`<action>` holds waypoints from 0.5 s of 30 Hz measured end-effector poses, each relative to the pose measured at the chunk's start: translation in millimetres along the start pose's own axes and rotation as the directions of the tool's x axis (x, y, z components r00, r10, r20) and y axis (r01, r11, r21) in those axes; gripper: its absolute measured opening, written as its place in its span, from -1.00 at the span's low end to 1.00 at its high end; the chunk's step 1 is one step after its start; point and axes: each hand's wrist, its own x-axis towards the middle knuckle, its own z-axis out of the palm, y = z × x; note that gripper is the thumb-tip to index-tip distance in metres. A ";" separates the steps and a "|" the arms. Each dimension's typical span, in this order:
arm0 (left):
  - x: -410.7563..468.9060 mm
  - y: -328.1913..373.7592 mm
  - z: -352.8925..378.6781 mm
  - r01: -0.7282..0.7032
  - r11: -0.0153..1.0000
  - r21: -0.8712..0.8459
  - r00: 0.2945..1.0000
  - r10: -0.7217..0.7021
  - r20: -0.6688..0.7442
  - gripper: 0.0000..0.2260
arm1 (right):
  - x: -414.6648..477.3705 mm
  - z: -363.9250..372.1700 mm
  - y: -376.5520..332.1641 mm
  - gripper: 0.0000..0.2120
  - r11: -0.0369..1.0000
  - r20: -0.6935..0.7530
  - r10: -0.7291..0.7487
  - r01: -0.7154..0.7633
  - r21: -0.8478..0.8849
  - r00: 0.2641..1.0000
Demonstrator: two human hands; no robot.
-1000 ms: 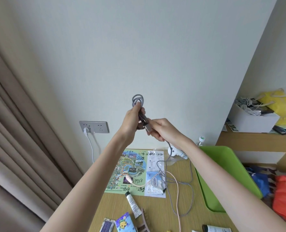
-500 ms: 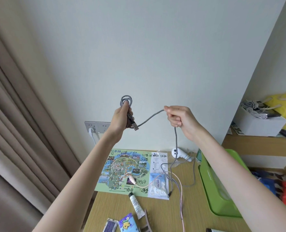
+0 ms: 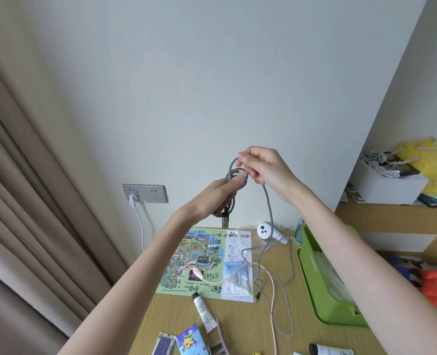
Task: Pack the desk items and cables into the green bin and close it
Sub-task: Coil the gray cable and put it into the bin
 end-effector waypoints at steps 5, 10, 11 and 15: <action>0.1 2.1 3.1 0.005 1.000 0.008 0.999 -0.005 -0.042 -0.80 | 0.4 -0.2 15.2 -0.83 0.998 -0.036 0.065 -0.065 0.024 0.997; 1.8 2.5 -2.2 0.002 0.999 0.051 0.998 0.001 -0.056 -0.76 | -5.9 0.1 29.2 -0.85 0.990 0.106 0.141 -0.140 -0.016 0.984; 2.0 1.8 -2.0 0.006 0.998 0.061 0.999 -0.003 -0.049 -0.76 | -5.4 -0.4 29.9 -0.88 0.989 0.098 0.144 -0.144 -0.010 0.985; -1.4 -3.0 -3.8 0.018 0.999 0.038 1.000 -0.018 0.004 -0.74 | -4.5 -2.1 30.1 -0.90 0.986 0.125 0.165 -0.164 -0.018 0.978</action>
